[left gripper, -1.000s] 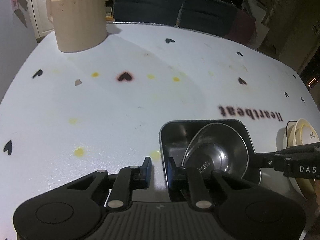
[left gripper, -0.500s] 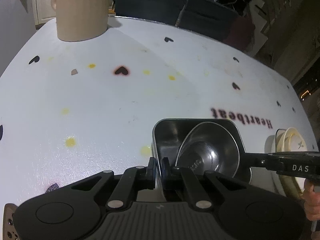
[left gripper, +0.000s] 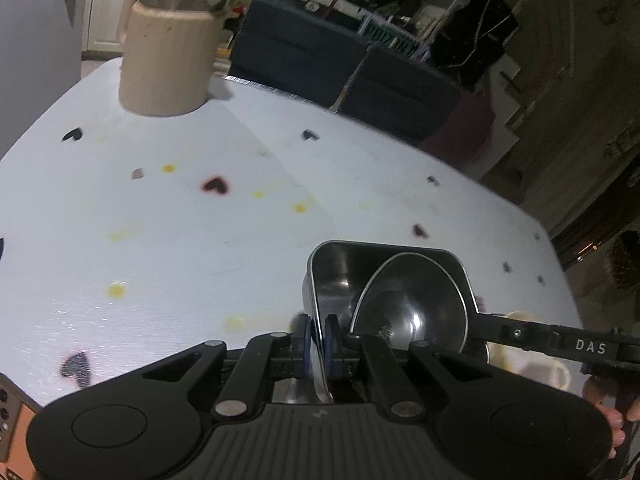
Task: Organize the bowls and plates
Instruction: 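Carry the tray with the bowl onto the stacked cream bowls with both tools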
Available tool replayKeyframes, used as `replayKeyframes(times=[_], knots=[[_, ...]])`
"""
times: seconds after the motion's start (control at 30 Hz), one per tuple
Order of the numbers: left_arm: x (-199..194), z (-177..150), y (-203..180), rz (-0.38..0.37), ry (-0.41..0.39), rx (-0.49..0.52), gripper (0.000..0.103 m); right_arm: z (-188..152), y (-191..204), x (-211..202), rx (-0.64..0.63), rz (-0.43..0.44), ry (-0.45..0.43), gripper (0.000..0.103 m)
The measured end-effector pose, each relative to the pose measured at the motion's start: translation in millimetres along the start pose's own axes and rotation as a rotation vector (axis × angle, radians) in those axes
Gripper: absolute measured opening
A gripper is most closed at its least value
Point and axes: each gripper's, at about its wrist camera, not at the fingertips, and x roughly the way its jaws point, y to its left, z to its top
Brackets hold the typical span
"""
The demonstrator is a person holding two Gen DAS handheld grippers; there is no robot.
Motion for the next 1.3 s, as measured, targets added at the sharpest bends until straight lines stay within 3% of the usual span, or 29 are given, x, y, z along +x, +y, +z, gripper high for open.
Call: replayKeyframes(times=[0.27, 0.77, 1.03, 1.3], knots=[[-1, -3, -50, -0.076, -0.021, 0.026, 0.008, 1, -27, -49, 0.033, 0.013, -0.068, 0.005], [41, -18, -145, -0.205, 0.060, 0.143, 0.008, -35, -95, -125, 0.150, -0.054, -0.154, 0.005], [60, -29, -165, -0.234, 0.108, 0.157, 0.007, -60, -132, -155, 0.207, -0.080, -0.180, 0.006], [75, -33, -171, -0.233, 0.131, 0.160, 0.007, -61, -130, -152, 0.222, -0.098, -0.164, 0.006]])
